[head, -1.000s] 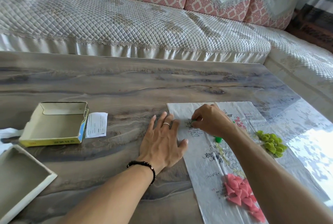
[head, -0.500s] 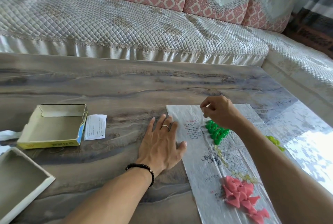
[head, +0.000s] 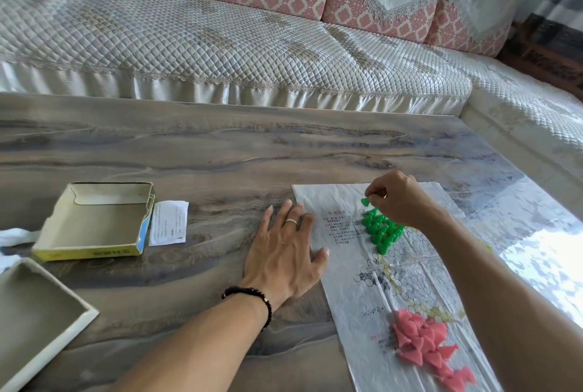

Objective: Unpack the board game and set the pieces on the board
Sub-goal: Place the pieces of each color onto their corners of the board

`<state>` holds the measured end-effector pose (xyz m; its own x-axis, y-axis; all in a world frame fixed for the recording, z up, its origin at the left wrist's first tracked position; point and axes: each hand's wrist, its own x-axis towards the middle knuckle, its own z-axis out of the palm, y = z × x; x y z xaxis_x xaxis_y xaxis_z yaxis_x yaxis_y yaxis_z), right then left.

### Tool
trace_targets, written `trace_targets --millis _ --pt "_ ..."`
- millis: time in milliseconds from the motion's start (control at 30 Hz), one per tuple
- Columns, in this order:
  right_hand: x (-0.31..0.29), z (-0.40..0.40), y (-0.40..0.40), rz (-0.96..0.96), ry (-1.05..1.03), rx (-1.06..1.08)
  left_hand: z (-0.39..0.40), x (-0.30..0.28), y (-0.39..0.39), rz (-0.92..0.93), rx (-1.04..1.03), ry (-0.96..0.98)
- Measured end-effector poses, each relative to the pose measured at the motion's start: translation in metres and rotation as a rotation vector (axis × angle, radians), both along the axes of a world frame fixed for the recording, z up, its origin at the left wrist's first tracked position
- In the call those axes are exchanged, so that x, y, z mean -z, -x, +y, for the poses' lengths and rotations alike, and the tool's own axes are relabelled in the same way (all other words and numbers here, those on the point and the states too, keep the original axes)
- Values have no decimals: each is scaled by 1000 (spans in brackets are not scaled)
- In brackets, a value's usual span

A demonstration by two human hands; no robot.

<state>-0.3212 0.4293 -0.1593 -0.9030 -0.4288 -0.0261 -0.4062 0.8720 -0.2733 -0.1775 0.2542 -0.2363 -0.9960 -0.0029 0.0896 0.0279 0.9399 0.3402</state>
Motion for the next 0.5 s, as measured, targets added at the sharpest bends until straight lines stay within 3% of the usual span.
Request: trace_targets --millis 500 --pt "16 -4 11 4 -164 -48 0 0 0 6 1 -4"
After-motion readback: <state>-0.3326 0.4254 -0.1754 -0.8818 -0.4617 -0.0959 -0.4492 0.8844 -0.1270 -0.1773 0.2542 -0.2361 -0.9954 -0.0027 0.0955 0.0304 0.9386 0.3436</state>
